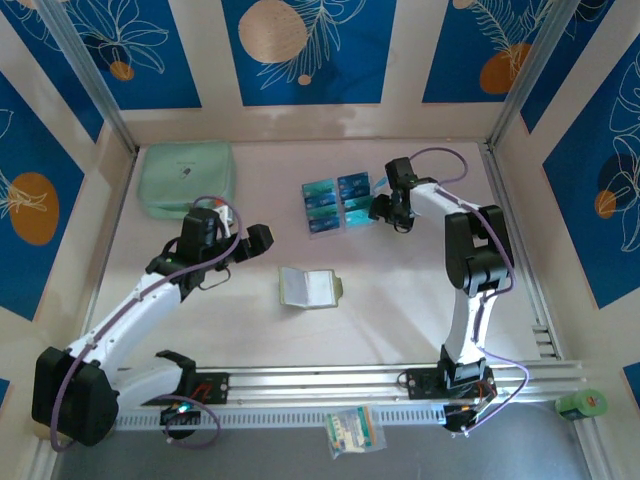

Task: Put the credit cards into the card holder

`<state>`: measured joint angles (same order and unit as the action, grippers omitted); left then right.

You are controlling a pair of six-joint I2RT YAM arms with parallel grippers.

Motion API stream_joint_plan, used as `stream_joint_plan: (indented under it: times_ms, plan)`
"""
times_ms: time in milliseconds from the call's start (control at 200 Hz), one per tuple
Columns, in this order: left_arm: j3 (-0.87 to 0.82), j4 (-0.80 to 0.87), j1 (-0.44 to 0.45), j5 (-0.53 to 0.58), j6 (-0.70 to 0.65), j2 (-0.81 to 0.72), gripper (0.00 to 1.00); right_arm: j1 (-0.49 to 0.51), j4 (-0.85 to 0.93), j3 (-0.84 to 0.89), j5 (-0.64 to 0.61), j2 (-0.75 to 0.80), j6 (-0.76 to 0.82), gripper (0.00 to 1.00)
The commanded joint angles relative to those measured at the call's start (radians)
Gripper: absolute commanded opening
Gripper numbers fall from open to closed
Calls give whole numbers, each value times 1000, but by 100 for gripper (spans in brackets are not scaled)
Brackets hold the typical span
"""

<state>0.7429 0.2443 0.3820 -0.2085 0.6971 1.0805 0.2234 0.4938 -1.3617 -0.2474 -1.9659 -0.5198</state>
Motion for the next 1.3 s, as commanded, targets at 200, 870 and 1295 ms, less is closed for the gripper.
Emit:
stream_joint_plan:
  times_ms: [200,870,1295]
  plan:
    - [-14,-20,8,-15,-7,-21,100,3,49,111,-29,63,-30,65]
    - [-20,-47,8,-34,-3,-11,100,108,28,346,-7,246,-164,65]
    - [-31,-40,15,-36,-11,-14,100,183,56,361,60,547,-147,65]
